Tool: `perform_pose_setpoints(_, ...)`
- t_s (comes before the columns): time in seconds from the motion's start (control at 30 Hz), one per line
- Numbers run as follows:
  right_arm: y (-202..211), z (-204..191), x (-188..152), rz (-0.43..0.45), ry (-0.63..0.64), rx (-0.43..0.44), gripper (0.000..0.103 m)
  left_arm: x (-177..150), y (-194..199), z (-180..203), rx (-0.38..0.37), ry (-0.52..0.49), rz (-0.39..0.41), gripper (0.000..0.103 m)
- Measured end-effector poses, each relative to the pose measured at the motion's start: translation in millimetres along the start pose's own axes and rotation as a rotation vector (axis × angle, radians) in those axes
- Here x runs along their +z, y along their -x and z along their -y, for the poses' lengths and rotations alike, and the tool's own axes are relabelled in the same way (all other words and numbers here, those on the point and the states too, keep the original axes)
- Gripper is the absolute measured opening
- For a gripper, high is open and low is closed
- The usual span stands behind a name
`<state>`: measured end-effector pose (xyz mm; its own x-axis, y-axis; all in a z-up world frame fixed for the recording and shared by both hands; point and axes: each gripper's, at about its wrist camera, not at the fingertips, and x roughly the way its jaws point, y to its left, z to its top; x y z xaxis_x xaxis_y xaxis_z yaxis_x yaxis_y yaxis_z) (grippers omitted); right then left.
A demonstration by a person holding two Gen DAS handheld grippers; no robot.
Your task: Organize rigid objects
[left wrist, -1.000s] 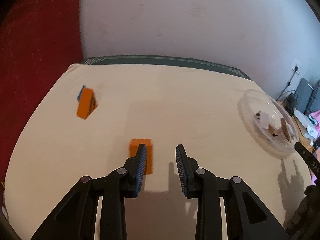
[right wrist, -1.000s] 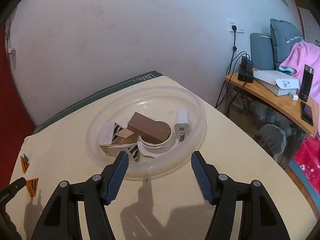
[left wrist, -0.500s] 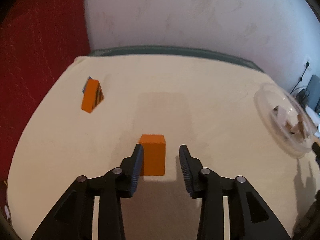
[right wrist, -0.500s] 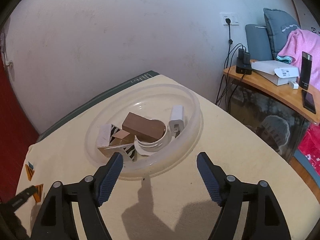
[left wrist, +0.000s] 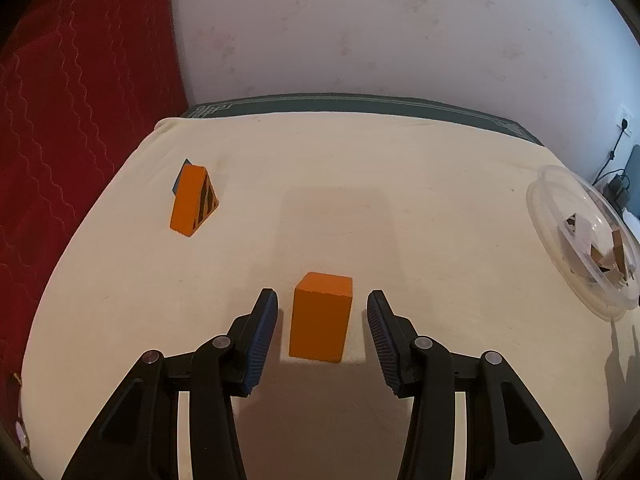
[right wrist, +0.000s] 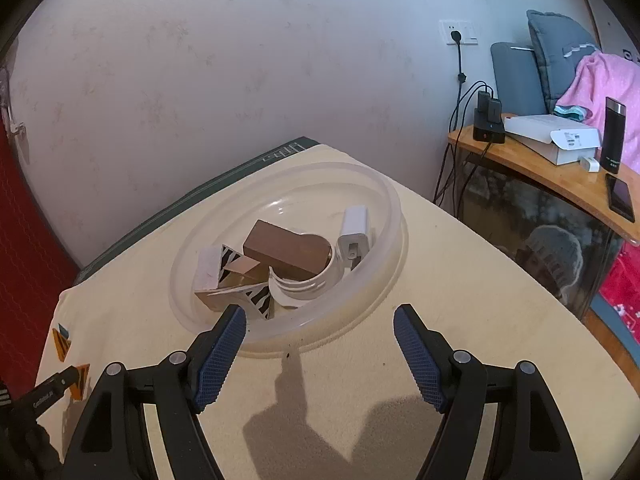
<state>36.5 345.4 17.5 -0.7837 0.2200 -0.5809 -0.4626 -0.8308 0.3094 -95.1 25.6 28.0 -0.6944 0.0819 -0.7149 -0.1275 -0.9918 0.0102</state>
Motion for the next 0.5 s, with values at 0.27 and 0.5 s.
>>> perform_pose_setpoints(0.27,-0.1,0.2,0.0,0.0,-0.001,-0.001,0.08,1.0,-21.0,5.5,-0.005,-0.045,-0.044,0.042)
perform_pose_setpoints(0.5,-1.0,0.5,-1.0,-0.002,-0.002,0.0,0.08,2.0,-12.7,6.6,0.004,-0.029,-0.033,0.03)
